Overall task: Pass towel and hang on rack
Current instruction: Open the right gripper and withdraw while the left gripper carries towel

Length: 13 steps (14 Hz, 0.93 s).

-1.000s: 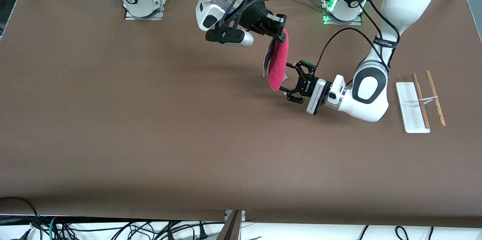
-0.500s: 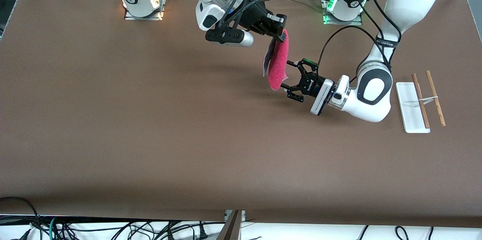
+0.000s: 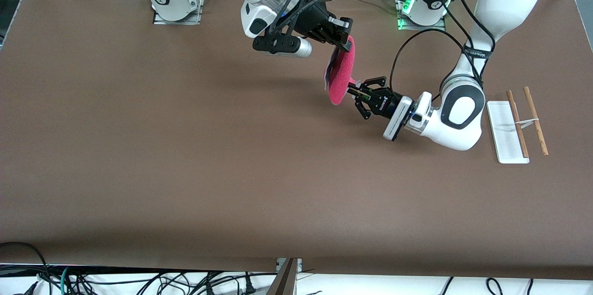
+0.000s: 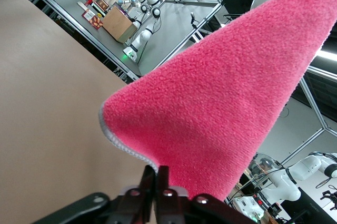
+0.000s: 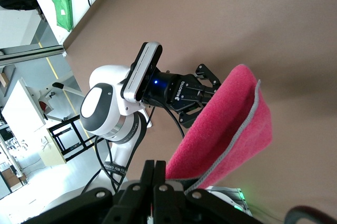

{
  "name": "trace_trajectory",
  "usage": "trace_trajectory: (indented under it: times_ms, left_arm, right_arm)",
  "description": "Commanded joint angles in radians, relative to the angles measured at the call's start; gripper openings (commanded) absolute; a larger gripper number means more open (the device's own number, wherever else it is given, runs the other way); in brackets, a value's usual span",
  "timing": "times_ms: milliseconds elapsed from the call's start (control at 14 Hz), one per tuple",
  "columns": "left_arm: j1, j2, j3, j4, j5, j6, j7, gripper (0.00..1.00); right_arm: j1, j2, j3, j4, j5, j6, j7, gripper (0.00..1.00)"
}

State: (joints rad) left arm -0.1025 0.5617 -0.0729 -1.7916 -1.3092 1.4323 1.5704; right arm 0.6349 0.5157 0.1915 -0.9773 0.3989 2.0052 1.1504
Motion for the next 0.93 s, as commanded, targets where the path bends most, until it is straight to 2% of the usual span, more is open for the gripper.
trace_trajectory:
  times_ms: [0,214,286,357,429,643,857]
  left_arm:
    - [0.007,-0.006,-0.002,-0.005,-0.022,-0.016,0.022,0.00]
    - [0.007,-0.006,-0.002,-0.003,-0.022,-0.016,0.022,0.00]
    - [0.007,-0.008,-0.002,-0.003,-0.022,-0.016,0.022,0.00]
    - [0.007,-0.008,-0.002,-0.002,-0.022,-0.018,0.022,0.00]
    - [0.007,-0.006,-0.002,-0.002,-0.022,-0.018,0.022,0.00]
    - [0.014,-0.009,-0.001,0.008,-0.019,-0.020,0.016,0.00]
    - [0.014,-0.016,0.018,0.075,0.059,-0.042,-0.036,0.00]
  right_arm:
    - [0.005,0.010,0.002,0.026,0.017,0.004,0.015,0.00]
    - [-0.003,0.010,0.000,0.025,0.020,0.013,0.009,0.00]
    - [-0.009,0.009,-0.001,0.023,0.021,0.020,0.006,0.29]
    - [-0.018,0.009,-0.003,0.023,0.035,0.026,0.005,0.80]
    - [-0.024,0.009,-0.001,0.022,0.035,0.036,0.002,1.00]
    - [-0.043,0.004,0.000,0.022,0.037,0.044,0.002,1.00]
    - [-0.060,-0.003,0.002,0.020,0.038,0.040,0.002,1.00]
